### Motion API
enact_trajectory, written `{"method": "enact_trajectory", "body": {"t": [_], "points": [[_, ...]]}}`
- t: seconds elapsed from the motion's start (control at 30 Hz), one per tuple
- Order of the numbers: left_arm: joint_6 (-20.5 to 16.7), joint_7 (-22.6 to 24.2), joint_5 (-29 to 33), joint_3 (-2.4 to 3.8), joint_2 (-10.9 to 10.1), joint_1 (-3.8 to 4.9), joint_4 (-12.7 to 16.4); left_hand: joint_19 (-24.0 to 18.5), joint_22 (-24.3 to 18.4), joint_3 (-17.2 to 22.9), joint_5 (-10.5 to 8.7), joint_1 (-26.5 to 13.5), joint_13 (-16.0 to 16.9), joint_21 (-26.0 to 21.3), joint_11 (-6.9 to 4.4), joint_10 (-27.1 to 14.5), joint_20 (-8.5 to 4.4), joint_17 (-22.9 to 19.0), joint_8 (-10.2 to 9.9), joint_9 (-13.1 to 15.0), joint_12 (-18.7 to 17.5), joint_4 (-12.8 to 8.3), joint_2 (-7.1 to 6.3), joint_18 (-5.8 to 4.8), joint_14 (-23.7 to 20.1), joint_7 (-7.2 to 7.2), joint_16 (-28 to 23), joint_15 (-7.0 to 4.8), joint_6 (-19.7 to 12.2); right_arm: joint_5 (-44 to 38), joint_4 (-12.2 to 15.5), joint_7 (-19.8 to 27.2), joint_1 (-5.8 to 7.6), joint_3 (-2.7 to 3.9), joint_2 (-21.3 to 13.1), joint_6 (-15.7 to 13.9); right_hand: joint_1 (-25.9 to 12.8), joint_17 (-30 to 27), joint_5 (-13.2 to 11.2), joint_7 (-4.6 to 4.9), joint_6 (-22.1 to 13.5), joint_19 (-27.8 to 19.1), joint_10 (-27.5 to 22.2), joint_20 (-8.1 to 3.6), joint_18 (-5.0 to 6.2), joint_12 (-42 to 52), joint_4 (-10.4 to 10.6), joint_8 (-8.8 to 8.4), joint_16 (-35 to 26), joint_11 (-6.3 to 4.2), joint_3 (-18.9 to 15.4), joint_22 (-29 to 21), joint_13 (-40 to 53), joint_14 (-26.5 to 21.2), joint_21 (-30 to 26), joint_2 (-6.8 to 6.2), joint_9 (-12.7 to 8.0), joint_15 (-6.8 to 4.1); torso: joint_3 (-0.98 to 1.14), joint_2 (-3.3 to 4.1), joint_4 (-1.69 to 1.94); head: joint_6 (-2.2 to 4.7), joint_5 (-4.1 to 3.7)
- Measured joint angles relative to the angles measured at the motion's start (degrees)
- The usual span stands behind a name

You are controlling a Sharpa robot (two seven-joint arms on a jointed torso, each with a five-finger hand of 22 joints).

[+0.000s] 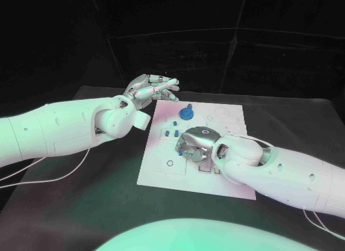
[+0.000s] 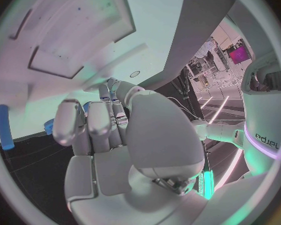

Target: Assemble the parts on the task board

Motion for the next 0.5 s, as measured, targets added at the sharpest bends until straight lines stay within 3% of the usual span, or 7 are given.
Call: {"method": "enact_trajectory", "body": {"t": [0.5], "points": [[0.0, -0.1, 0.0, 0.00, 0.0, 0.00, -0.2, 0.0, -0.1, -0.2, 0.00, 0.0, 0.0, -0.2, 0.00, 0.0, 0.00, -0.1, 0.0, 0.0, 0.0, 0.2, 0.00, 0.00, 0.0, 0.20, 0.0, 0.00, -0.2, 0.0, 0.9, 0.0, -0.10, -0.03, -0.8, -0.1, -0.1, -0.1, 0.3, 0.14, -0.3, -0.1, -0.6, 0.07, 0.00, -0.3, -0.2, 0.00, 0.0, 0.20, 0.2, -0.2, 0.0, 0.0, -0.2, -0.10, 0.0, 0.00, -0.01, 0.00, -0.03, -0.10, 0.08]]}}
